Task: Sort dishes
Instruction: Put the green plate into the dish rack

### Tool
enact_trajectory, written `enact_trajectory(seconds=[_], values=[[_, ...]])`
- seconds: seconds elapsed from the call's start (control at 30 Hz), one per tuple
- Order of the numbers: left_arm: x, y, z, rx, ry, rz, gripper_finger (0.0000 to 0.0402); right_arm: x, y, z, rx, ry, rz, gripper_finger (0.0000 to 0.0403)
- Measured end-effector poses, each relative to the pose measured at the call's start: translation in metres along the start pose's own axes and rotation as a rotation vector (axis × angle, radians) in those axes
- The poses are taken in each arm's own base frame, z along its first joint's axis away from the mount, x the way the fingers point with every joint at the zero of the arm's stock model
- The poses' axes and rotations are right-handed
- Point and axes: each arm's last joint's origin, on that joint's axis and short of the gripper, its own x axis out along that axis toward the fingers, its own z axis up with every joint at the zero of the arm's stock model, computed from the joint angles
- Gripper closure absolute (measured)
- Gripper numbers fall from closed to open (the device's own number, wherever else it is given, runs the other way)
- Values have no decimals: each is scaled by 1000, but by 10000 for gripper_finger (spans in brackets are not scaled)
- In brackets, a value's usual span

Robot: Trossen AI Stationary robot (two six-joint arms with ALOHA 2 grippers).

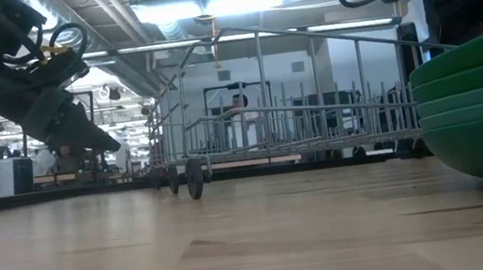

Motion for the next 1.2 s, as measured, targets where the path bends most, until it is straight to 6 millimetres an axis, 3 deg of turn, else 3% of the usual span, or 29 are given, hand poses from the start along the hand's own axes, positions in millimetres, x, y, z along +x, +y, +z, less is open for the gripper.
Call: enact_trajectory(seconds=[0.17, 0.4, 0.83, 1.2], values=[[0, 0, 0, 0, 0, 0, 398, 0, 0, -1, -6, 6, -5, 384], [0, 0, 0, 0, 0, 0, 398, -3, 1, 1, 11, -5, -10, 369], [0, 0, 0, 0, 0, 0, 398, -38, 21, 12, -9, -96, -13, 381], [0, 0, 0, 0, 0, 0, 398, -33, 19, 14, 2, -83, -92, 384]])
